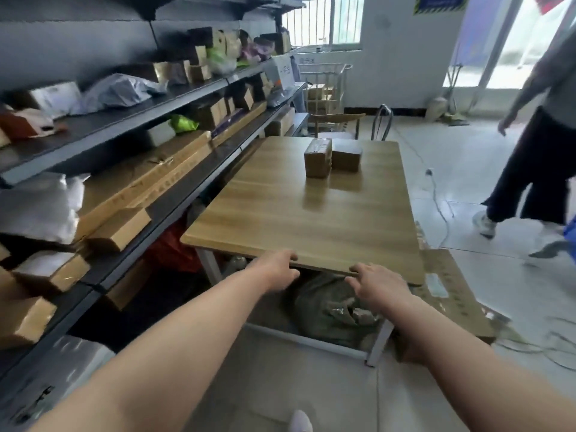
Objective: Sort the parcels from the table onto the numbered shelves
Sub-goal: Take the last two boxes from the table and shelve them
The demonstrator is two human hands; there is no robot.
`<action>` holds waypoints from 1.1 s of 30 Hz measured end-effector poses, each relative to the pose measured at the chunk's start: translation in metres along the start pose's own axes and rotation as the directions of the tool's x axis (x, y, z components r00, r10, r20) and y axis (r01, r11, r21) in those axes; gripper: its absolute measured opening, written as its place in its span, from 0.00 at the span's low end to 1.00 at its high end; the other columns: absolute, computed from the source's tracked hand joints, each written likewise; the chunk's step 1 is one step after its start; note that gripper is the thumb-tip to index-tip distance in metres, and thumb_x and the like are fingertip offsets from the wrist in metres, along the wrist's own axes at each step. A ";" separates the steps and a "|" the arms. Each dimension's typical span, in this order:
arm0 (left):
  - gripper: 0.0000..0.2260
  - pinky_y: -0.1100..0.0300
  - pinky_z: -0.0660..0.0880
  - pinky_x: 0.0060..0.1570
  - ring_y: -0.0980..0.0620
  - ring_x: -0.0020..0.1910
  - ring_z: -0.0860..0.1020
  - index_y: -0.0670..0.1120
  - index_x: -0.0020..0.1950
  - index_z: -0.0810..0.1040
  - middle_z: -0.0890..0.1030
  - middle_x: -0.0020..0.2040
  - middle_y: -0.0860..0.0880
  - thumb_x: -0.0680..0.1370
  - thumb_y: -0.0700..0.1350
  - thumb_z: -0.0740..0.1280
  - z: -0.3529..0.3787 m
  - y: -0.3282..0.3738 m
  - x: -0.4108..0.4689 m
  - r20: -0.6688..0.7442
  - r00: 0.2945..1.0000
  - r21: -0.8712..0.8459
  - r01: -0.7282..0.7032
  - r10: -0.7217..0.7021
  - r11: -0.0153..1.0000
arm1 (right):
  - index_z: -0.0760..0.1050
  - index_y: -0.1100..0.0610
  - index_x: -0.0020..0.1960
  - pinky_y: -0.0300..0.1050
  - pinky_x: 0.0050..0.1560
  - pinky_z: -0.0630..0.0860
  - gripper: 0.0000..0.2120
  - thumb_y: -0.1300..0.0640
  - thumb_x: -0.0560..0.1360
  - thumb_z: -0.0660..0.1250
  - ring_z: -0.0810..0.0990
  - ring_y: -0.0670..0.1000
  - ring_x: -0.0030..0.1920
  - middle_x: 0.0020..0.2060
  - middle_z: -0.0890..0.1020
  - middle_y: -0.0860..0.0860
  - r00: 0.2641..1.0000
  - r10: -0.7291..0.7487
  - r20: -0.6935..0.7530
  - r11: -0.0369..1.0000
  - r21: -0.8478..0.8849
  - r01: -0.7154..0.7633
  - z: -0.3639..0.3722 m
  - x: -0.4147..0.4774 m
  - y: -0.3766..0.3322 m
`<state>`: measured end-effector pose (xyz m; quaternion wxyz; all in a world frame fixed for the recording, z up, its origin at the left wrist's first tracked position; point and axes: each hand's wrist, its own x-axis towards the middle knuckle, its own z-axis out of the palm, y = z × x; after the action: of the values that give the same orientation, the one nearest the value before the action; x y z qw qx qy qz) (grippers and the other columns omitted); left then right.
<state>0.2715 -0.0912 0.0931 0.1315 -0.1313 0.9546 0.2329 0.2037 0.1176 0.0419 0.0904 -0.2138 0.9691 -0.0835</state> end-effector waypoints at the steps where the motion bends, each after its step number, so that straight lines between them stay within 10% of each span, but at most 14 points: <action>1: 0.21 0.51 0.70 0.66 0.45 0.68 0.71 0.51 0.72 0.69 0.73 0.69 0.45 0.80 0.49 0.65 -0.002 0.005 0.022 0.007 1.000 0.009 -0.022 0.022 1.000 | 0.69 0.49 0.67 0.52 0.57 0.72 0.20 0.42 0.80 0.54 0.75 0.56 0.62 0.63 0.77 0.52 1.000 0.027 0.004 1.000 -0.008 -0.026 -0.004 0.016 0.007; 19: 0.22 0.57 0.67 0.66 0.46 0.68 0.70 0.48 0.72 0.70 0.72 0.70 0.45 0.79 0.49 0.66 -0.050 0.074 0.309 0.072 0.987 0.044 -0.149 0.146 0.988 | 0.66 0.50 0.71 0.51 0.63 0.68 0.21 0.44 0.81 0.54 0.70 0.55 0.67 0.68 0.72 0.51 0.972 0.222 0.077 0.975 0.011 -0.224 -0.050 0.247 0.074; 33: 0.22 0.56 0.66 0.64 0.45 0.69 0.69 0.49 0.73 0.68 0.70 0.71 0.45 0.79 0.50 0.66 -0.097 0.130 0.474 -0.097 0.992 0.024 0.079 -0.076 0.997 | 0.68 0.51 0.69 0.52 0.57 0.71 0.21 0.44 0.80 0.56 0.73 0.56 0.63 0.65 0.75 0.52 0.998 0.057 0.022 0.998 0.039 -0.058 -0.113 0.454 0.164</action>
<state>-0.2291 -0.1163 0.0818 0.0961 -0.1774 0.9572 0.2076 -0.2901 0.0831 0.0555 0.1072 -0.1850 0.9719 -0.0979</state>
